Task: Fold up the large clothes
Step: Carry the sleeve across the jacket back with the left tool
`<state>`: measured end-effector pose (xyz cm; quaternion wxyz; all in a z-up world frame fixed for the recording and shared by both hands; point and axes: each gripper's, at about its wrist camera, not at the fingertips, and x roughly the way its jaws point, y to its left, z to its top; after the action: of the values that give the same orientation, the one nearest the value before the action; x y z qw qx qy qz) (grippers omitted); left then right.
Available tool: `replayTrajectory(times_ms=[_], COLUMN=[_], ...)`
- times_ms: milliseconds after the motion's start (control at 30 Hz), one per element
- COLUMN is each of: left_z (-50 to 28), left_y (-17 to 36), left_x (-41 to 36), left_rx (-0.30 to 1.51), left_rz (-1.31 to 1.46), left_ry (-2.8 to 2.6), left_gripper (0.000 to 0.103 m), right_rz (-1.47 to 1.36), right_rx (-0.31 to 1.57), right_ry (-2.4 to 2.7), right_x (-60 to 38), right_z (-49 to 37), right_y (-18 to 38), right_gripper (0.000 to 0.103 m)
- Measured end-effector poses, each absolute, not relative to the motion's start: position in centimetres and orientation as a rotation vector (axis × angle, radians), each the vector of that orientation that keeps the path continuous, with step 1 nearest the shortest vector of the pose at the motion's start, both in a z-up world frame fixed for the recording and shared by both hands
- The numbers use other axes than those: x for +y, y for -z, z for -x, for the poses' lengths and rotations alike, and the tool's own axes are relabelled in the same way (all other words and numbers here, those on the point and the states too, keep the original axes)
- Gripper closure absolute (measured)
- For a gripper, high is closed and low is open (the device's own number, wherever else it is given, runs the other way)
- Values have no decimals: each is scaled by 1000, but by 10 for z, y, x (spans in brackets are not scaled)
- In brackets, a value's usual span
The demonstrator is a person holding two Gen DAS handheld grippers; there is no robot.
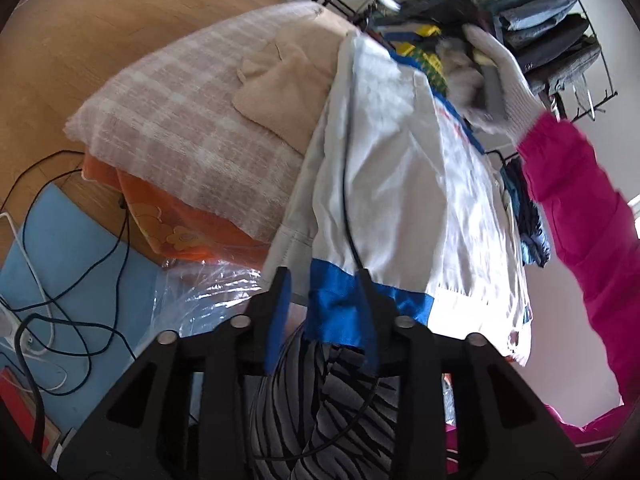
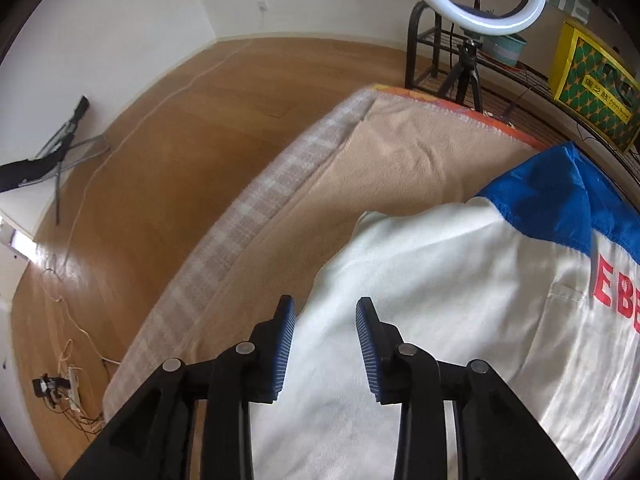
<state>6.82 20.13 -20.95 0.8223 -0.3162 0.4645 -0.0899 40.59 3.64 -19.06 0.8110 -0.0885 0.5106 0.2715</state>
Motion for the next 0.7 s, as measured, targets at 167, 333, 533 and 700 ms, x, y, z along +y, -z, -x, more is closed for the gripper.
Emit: replayTrajectory(times_ms=[167,333,533,700], left_z=[-57,-63,-79,-85], left_y=[215,231,247,251], left_x=[232,242,236,236], left_rx=[956,923,933,925], left_rz=[735,803,874,888], left_ry=[146,162,228,246], left_gripper=[62,44,35,35], right_rz=[106,101,115,146], right_rx=[1012,1044,1164,1214], right_ry=[-725,-742,-769,-729], right_x=[-27,-73,-78,-79], right_z=[-345,-281,-218,-184], right_y=[136,146,204,240], right_gripper=[71,69,71,73])
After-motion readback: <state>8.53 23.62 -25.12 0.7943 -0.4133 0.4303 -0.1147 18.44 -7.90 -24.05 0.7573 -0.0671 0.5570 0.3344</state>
